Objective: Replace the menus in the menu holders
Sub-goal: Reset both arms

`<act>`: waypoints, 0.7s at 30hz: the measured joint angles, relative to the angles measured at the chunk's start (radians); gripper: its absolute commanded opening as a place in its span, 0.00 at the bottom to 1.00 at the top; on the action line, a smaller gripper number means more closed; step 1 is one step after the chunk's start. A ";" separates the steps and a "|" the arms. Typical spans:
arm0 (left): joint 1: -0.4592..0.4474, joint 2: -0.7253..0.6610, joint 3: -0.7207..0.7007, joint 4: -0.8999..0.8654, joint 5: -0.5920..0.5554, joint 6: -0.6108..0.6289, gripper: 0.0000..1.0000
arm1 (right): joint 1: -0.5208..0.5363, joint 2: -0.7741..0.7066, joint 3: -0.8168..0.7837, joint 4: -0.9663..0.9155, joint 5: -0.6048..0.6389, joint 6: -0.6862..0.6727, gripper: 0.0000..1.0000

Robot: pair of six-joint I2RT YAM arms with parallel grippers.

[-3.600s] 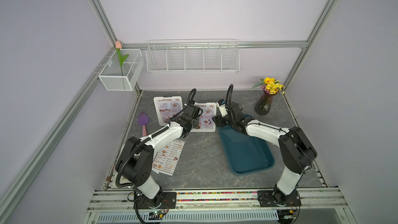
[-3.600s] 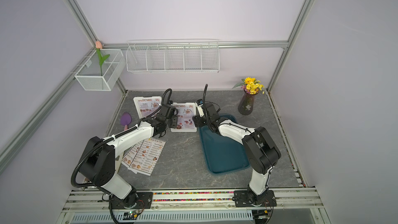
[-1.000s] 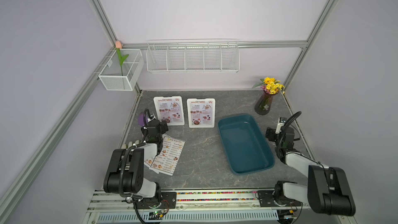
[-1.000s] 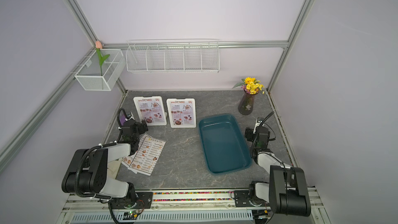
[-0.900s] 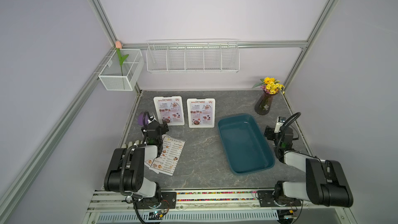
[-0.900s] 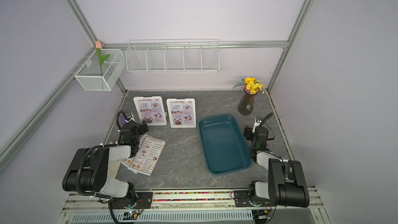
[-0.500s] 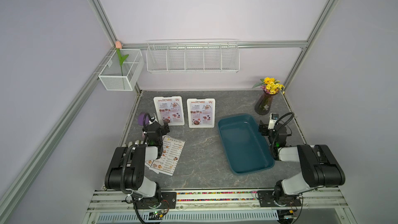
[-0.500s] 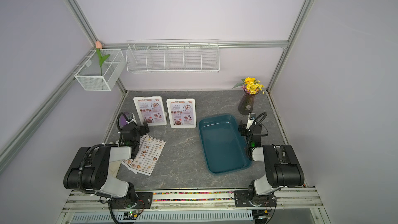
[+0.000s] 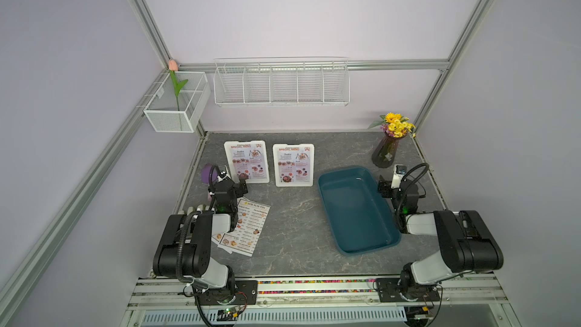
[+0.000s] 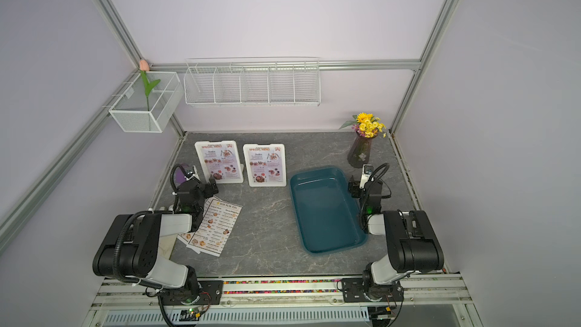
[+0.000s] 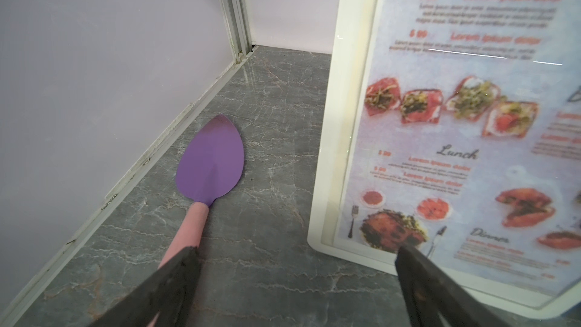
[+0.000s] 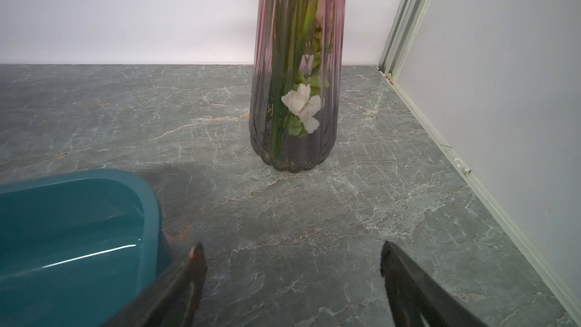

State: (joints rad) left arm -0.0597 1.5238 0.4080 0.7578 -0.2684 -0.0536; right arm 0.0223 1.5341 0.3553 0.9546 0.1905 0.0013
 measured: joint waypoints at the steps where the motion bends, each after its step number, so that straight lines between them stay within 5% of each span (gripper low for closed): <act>1: 0.000 0.000 0.000 0.000 0.000 0.000 0.99 | 0.000 0.000 0.000 0.000 0.000 0.000 0.89; 21: 0.000 -0.001 -0.003 0.009 -0.033 -0.011 0.99 | 0.000 0.000 0.000 0.000 0.000 -0.002 0.89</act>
State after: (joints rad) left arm -0.0597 1.5230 0.4053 0.7670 -0.3016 -0.0647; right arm 0.0223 1.5341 0.3553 0.9546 0.1905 -0.0006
